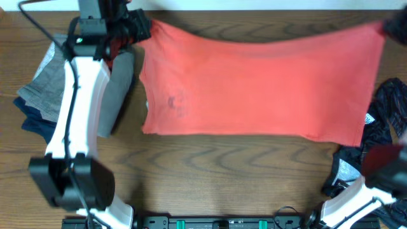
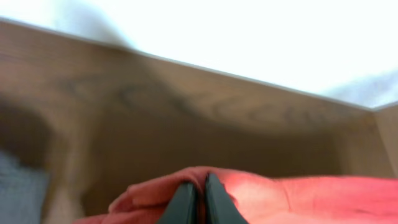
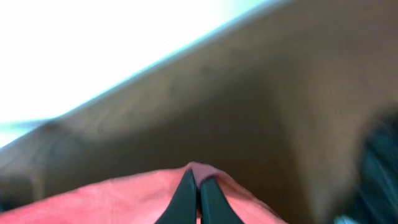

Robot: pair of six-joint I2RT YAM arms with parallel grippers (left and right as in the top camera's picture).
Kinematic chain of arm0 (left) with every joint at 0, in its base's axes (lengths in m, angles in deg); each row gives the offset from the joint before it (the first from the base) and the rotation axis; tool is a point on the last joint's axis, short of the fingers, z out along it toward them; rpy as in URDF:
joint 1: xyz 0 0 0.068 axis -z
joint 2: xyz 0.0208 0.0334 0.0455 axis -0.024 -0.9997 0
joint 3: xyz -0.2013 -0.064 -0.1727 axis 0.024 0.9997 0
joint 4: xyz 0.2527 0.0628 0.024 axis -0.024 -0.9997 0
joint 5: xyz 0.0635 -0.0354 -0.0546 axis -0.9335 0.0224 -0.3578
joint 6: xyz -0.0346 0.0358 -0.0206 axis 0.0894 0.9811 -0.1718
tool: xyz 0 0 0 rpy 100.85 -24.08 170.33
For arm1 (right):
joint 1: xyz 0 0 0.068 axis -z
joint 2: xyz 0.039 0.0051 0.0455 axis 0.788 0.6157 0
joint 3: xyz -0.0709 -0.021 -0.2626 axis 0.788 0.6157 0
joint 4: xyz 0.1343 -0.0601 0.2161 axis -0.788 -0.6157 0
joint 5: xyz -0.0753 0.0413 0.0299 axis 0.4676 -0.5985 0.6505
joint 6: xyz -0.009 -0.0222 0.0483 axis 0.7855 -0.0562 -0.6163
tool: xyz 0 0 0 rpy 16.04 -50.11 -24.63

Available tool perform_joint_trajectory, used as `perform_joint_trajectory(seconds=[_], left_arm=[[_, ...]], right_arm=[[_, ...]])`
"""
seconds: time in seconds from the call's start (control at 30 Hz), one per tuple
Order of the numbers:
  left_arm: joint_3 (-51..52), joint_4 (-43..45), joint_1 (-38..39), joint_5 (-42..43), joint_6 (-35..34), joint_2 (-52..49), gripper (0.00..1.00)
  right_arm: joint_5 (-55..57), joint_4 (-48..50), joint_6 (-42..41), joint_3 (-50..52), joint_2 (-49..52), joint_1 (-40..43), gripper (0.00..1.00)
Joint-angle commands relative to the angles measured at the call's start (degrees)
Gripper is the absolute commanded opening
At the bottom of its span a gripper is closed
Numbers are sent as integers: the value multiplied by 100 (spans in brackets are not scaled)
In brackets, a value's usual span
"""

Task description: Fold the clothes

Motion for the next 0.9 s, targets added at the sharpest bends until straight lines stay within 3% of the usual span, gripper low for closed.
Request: perform_joint_trajectory(seconds=[0.0,0.17,0.3,0.43,0.6,0.73,0.87], left_arm=[[-927,531,-15,31,-295,-219,6],[-2682,835,-105,-181,-315,-452,6],[-3862,817,-319,-269,-328,-472,6],[-4269,153,-501,179,-334,-435,6],[-4262,-2072,-503,706,-94,-448,6],[-4148,-4210,-339,704,599,-584,6],[-3827,-5482,-168,699,1255,-710,6]], right_arm=[[-59,1047,-728,-87,55,-199,1],[-70,2581,-1690,-807,-31,-118,1],[149,2422,-1775,-1687,-33,63,1],[341,1670,-1497,-1993,-39,238,1],[826,192,-817,-1969,-28,245,1],[1958,-1128,-654,-1847,-9,247,1],[2817,-2041,-616,-1478,2,249,1]])
